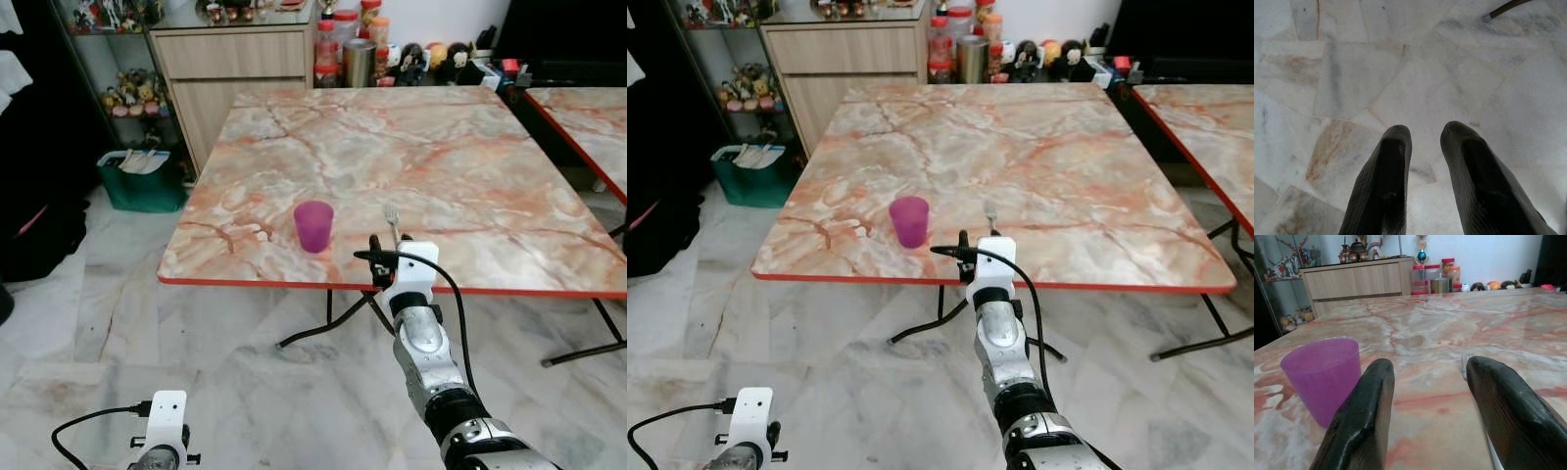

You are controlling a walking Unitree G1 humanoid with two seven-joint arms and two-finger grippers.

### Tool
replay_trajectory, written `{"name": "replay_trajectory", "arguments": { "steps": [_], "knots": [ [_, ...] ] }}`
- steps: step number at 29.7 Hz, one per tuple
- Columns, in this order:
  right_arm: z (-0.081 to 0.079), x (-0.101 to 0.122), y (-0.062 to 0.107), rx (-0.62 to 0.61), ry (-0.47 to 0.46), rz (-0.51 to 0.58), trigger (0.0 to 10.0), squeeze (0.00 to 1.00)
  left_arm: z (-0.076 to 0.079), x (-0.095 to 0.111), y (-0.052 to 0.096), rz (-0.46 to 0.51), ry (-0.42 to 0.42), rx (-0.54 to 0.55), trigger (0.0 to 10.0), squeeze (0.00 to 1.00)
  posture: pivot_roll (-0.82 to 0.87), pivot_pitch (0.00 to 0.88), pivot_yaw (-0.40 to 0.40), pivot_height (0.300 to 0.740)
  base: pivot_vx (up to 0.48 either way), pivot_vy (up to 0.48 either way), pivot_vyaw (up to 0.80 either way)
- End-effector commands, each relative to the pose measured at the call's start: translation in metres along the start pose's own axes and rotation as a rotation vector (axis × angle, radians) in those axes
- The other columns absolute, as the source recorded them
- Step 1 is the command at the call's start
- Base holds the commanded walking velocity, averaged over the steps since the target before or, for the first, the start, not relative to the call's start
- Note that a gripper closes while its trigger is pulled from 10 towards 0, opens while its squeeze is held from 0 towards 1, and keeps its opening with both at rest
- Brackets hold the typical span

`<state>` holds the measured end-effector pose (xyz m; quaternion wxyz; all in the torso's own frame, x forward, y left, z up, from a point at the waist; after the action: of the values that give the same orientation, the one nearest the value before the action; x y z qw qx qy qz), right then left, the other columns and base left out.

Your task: Setting the table

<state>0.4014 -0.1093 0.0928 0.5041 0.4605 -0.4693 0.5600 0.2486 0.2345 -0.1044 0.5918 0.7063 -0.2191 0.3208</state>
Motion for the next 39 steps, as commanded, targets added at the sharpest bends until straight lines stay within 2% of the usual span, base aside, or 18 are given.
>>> {"name": "replay_trajectory", "arguments": {
  "steps": [1,11,34,39],
  "knots": [
    [0.0029,0.0004,-0.0018,-0.011,-0.013,-0.008,10.0,0.00,-0.0033,0.0001,-0.0006,-0.010,0.004,0.016,10.0,0.00,0.01,0.000,0.042,0.740,0.300,0.000,0.00],
    [0.0096,-0.0022,0.0002,-0.035,-0.006,-0.012,10.0,0.00,0.0010,-0.0014,-0.0004,-0.014,0.004,0.006,10.0,0.00,0.00,0.000,0.048,0.740,0.303,0.000,0.00],
    [0.0022,0.0021,-0.0009,-0.030,-0.013,-0.003,10.0,0.00,-0.0003,-0.0038,0.0003,-0.018,0.007,0.005,10.0,0.00,0.00,0.000,0.053,0.740,0.304,0.000,0.00],
    [0.0009,-0.0011,-0.0005,-0.027,0.008,-0.022,10.0,0.00,0.0007,-0.0030,0.0003,-0.011,0.008,0.004,10.0,0.00,0.01,0.000,0.050,0.740,0.000,0.000,0.00]
  ]
}}
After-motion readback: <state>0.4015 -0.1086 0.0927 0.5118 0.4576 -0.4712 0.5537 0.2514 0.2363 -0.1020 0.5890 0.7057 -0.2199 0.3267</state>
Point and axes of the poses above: a point about 5 cm out from each wrist's last joint towards the gripper, its own y axis pointing back from the gripper into the wrist, its own x axis along the axis of the wrist's last joint, z = x × y, the point moved 6 cm from there along -y, pointing out of the wrist towards the gripper, and after that the axes turned 7 degrees about y, right-handed, at the moved point
